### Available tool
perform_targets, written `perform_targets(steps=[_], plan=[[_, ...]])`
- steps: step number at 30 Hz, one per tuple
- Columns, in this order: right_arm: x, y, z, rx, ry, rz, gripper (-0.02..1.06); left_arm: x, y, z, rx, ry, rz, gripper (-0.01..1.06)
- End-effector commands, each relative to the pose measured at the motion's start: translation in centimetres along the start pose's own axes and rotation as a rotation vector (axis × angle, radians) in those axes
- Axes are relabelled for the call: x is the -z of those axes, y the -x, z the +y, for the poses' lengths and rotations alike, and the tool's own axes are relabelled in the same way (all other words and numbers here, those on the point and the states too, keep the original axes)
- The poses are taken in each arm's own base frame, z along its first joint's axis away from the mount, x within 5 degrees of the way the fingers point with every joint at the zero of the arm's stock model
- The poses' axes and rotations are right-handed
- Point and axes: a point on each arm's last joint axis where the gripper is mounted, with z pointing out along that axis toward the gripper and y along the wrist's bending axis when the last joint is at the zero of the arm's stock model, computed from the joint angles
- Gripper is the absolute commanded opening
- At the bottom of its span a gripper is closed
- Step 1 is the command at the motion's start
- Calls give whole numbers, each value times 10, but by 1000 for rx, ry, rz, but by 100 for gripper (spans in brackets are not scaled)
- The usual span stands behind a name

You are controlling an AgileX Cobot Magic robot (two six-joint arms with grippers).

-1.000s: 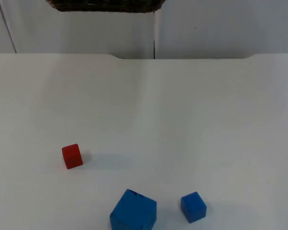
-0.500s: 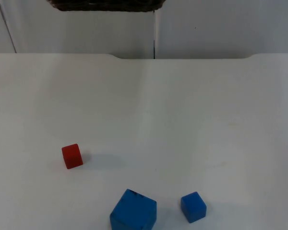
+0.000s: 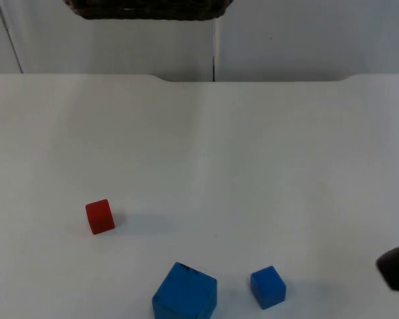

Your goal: Pick up the basket with the left hand and place the largest block into the basket with the right hand.

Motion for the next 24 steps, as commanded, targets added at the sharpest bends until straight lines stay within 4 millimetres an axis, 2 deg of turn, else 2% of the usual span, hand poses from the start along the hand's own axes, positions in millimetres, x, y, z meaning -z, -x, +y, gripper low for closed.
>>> perform_targets(steps=[1, 5, 6, 10, 11, 12, 16, 24], plan=[[-13, 5, 6, 40, -11, -6, 98, 4, 2, -5, 11, -30, -29, 0], [-52, 7, 27, 134, -4, 13, 98, 4, 1, -4, 8, -23, -29, 0], [-52, 7, 27, 134, -4, 13, 98, 4, 1, -4, 8, -23, -29, 0], [-87, 6, 43, 198, -9, 1, 98, 4, 1, -4, 8, -23, -29, 0], [-87, 6, 43, 198, -9, 1, 98, 4, 1, -4, 8, -23, -29, 0], [-100, 5, 47, 214, -4, 25, 98, 4, 1, -4, 8, -23, -29, 0], [-128, 20, 51, 177, 0, 54, 98, 4, 1, -4, 8, -21, -28, 0], [-157, 49, 60, 193, 55, 126, 98, 4, 1, -4, 7, -19, -28, 0]])
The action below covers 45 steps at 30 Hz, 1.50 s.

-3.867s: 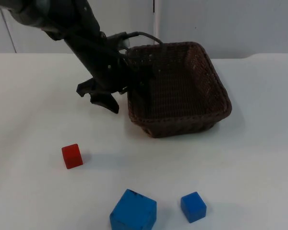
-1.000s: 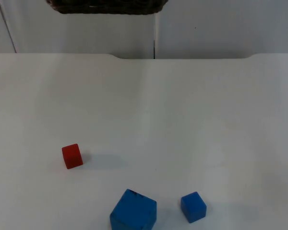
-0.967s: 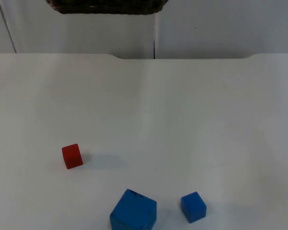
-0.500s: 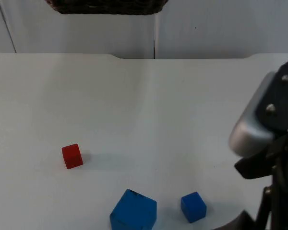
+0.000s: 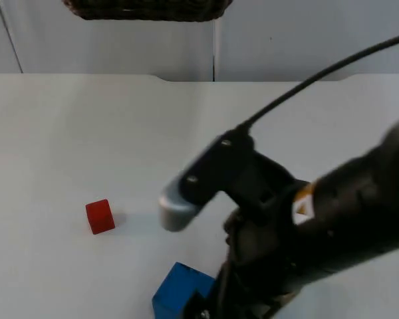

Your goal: Pick up the basket with the left hand and place the largest block into the basket with the right hand.

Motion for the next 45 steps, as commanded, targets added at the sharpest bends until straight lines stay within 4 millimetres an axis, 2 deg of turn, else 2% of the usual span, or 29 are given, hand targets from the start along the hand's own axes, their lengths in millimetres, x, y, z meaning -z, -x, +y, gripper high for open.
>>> perform_targets(steps=[1, 7, 9, 13, 17, 23, 31, 39, 43, 45], plan=[[-4, 8, 3, 26, 23, 25, 98, 4, 1, -4, 6, -23, -29, 0], [-18, 32, 2, 54, 52, 94, 98, 4, 1, -3, 0, -5, -27, 0], [-21, 36, 1, 62, 47, 111, 98, 4, 1, -2, -2, 0, -27, 0], [-42, 41, -7, 44, -15, 234, 98, 4, 1, -1, -5, 10, -26, 0], [-54, 44, -11, 58, -42, 260, 98, 4, 1, -1, -8, 18, -25, 0], [-72, 42, -13, 74, -43, 283, 98, 4, 1, -1, -8, 18, -25, 0], [-80, 42, -13, 75, -46, 251, 98, 4, 1, -1, -8, 18, -25, 0], [-84, 40, -13, 76, -44, 257, 80, 4, 1, -1, -8, 18, -25, 0], [-90, 35, -13, 66, -39, 278, 80, 4, 1, -1, -8, 18, -25, 0], [-92, 32, -12, 56, -34, 298, 76, 4, 1, -1, -8, 18, -25, 0]])
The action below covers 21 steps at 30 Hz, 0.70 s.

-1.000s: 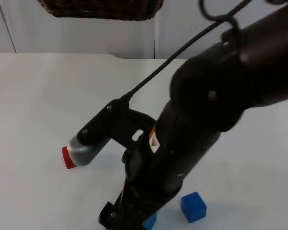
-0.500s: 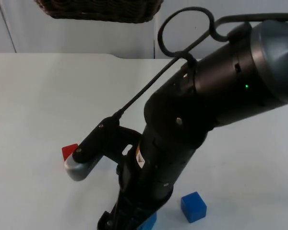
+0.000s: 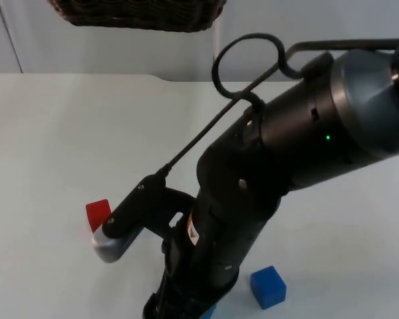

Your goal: Pick up the basket with the left hand and place the largest block into the basket with the right hand.

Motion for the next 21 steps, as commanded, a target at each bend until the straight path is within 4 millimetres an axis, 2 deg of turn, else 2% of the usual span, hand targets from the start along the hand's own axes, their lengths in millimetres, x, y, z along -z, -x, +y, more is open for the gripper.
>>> perform_targets(steps=[1, 2, 3, 4, 7, 8, 9, 21], plan=[[0, 2, 2, -5, 5, -4, 70, 4, 2, -4, 7, -24, -29, 0], [0, 2, 2, -5, 4, -7, 55, 4, 2, -4, 7, -24, -29, 0], [0, 2, 2, -5, 4, -7, 55, 4, 2, -4, 7, -24, -29, 0], [1, 2, 2, -5, 4, -10, 46, 4, 2, -4, 7, -24, -29, 0], [3, 2, 2, -5, 5, -4, 11, 4, 1, -4, 6, -22, -29, 0], [3, 2, 2, -5, 5, -4, 11, 4, 1, -4, 6, -22, -29, 0], [6, 2, 2, -5, 6, 7, 2, 4, 1, -4, 6, -22, -29, 0], [44, -4, 9, 11, 18, 63, 0, 4, 1, -4, 6, -20, -29, 0]])
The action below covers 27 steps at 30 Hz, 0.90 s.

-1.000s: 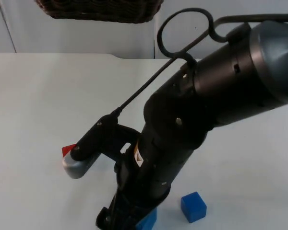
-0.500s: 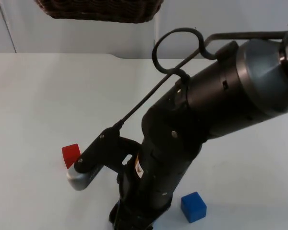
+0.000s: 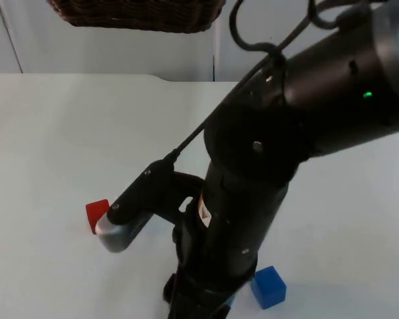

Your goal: Pick up the basket with the left hand and place the largest block into the basket with the right hand.

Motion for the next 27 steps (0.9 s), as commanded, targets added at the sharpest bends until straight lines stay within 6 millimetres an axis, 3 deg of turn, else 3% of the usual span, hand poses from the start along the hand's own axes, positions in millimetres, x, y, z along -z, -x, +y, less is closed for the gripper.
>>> perform_targets(steps=[1, 9, 15, 19, 27], plan=[[10, -5, 8, 18, 4, 0, 0, 4, 2, -4, 7, -23, -29, 0], [30, -41, 28, 29, 26, -33, 0, 4, 2, -4, 7, -23, -29, 0], [50, -65, 30, 12, 26, -64, 0, 4, 2, -4, 7, -23, -29, 0], [77, -85, 30, -5, 22, -117, 0, 3, 2, -3, 7, -19, -27, 0], [124, -99, 30, -11, 9, -201, 0, -8, 3, 2, 19, -21, -3, 0]])
